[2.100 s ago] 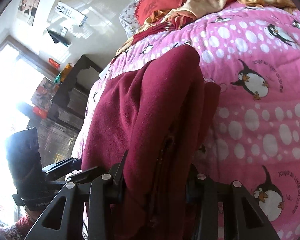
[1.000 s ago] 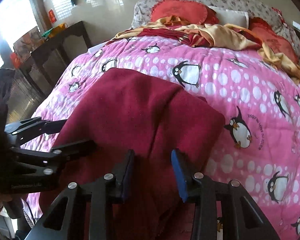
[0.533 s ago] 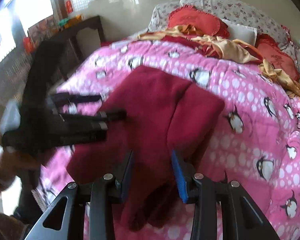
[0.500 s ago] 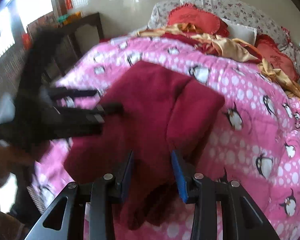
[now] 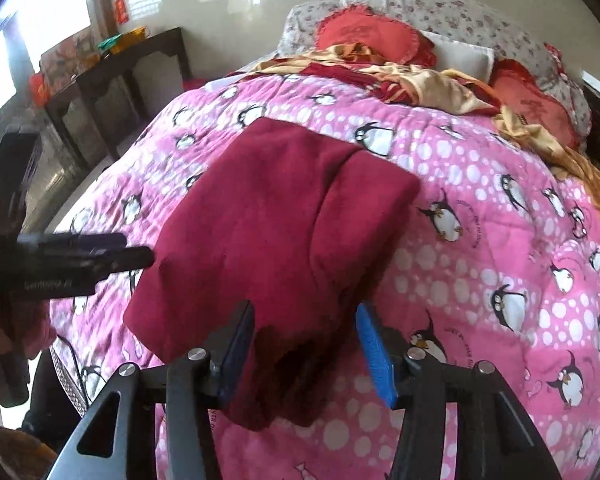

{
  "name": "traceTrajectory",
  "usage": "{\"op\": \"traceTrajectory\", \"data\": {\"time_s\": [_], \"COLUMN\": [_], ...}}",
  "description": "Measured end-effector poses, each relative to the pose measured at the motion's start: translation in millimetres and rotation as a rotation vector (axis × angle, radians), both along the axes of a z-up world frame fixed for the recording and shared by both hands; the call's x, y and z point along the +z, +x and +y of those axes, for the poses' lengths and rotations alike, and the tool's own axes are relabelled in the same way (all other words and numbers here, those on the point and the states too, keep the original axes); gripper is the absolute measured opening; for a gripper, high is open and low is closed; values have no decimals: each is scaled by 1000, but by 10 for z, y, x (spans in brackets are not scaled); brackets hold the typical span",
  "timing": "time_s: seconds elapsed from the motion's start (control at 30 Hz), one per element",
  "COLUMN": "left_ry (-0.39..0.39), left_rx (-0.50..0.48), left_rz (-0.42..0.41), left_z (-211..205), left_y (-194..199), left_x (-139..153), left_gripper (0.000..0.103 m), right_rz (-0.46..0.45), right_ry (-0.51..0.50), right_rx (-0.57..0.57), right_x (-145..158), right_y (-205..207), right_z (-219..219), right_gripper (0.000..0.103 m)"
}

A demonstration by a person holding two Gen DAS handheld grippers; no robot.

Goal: Fold small clothes

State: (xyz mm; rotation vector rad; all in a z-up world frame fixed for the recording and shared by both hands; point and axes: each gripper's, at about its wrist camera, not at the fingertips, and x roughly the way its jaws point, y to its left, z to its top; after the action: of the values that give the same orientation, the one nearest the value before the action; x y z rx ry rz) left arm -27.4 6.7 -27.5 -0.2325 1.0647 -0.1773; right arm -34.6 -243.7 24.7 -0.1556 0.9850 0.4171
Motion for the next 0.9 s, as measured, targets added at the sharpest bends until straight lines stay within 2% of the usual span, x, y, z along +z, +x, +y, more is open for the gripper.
{"op": "traceTrajectory", "data": {"time_s": [0.2,0.3,0.9], "left_ry": [-16,-13,66], "left_rx": [-1,-1,-15], "left_rz": [-5,-7,-47], "left_z": [45,54,-37], "left_y": [-37,-38,-19], "left_x": [-3,-7,74], "left_gripper": [69,69,69], "right_rz": [22,12,30], "right_ry": [57,47,63], "right_rx": [-57,-56,-79], "right_x": [55,78,-14], "right_y": [87,91,52], "right_z": [-27,29,-90], "right_gripper": [51,51,51]}}
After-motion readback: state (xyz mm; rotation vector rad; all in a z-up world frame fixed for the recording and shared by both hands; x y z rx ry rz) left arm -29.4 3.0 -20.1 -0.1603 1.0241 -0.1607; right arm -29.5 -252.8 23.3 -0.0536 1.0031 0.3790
